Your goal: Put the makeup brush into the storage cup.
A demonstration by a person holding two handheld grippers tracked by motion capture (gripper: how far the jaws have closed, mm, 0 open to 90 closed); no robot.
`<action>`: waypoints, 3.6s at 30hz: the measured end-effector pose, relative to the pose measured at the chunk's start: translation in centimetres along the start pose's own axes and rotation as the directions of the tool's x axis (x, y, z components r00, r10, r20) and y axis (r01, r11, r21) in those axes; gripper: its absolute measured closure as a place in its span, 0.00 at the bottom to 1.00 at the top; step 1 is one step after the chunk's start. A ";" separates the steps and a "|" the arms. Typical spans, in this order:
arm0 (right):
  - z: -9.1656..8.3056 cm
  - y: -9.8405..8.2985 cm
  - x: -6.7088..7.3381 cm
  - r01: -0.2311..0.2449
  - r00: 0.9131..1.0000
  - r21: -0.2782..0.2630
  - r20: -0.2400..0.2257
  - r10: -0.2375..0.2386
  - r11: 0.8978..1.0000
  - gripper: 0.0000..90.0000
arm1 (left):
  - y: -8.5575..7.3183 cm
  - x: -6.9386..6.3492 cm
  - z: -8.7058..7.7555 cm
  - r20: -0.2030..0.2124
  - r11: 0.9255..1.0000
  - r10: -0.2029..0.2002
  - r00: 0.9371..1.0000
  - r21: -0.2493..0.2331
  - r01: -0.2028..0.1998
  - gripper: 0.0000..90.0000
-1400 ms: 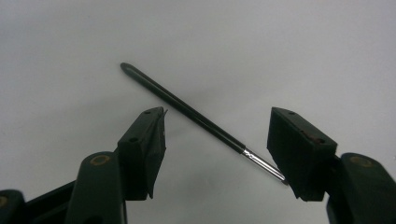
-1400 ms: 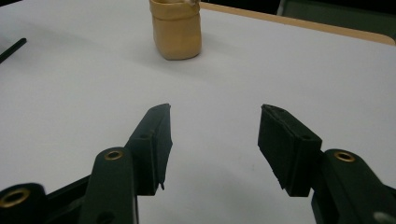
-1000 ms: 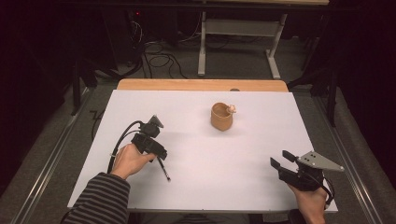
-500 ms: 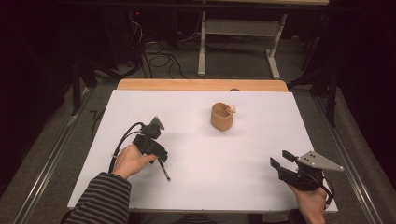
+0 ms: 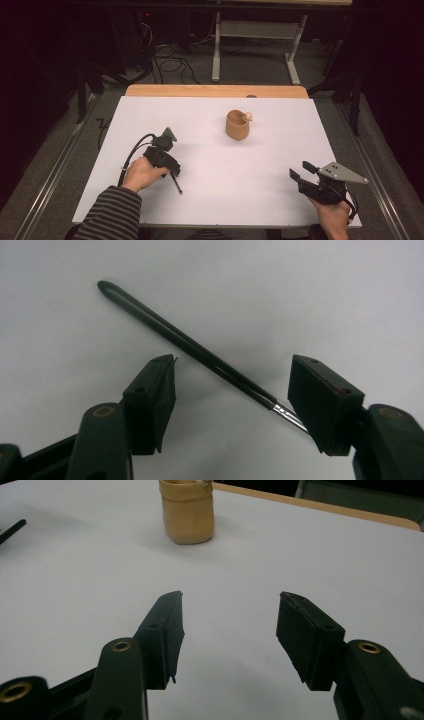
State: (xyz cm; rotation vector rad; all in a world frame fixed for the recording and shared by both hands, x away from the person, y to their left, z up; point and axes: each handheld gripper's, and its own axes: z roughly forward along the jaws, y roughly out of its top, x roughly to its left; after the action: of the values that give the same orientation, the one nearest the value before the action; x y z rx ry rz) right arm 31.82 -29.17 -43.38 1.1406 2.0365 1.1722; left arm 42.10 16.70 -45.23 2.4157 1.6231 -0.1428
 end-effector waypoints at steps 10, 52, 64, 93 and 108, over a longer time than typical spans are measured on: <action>0.0 0.0 0.0 0.001 1.000 0.001 -0.001 -0.001 1.000 0.51 | 0.0 -0.1 0.5 -0.007 1.000 0.001 1.000 0.008 -0.001 0.40; 0.0 0.0 0.0 0.003 1.000 -0.001 0.001 -0.003 1.000 0.50 | 0.0 -1.6 1.0 -0.122 0.998 0.057 0.991 0.020 -0.055 0.40; 0.0 0.0 0.0 0.004 1.000 -0.001 0.001 -0.004 1.000 0.50 | 0.0 -1.9 1.1 -0.153 0.997 0.080 0.985 0.027 -0.077 0.43; 0.0 0.0 0.0 0.006 1.000 -0.001 -0.001 -0.006 1.000 0.51 | -0.1 -2.2 0.9 -0.154 0.992 0.126 0.980 0.022 -0.125 0.57; 0.1 0.0 0.0 0.006 1.000 0.000 -0.001 -0.006 1.000 0.51 | -0.2 -2.4 0.9 -0.156 0.990 0.142 0.978 0.020 -0.140 0.70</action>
State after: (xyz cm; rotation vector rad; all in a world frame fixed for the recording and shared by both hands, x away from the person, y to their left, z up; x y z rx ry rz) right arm 31.87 -29.12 -43.38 1.1330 2.0393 1.1698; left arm 41.02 14.38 -45.59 2.5970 1.5070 0.0659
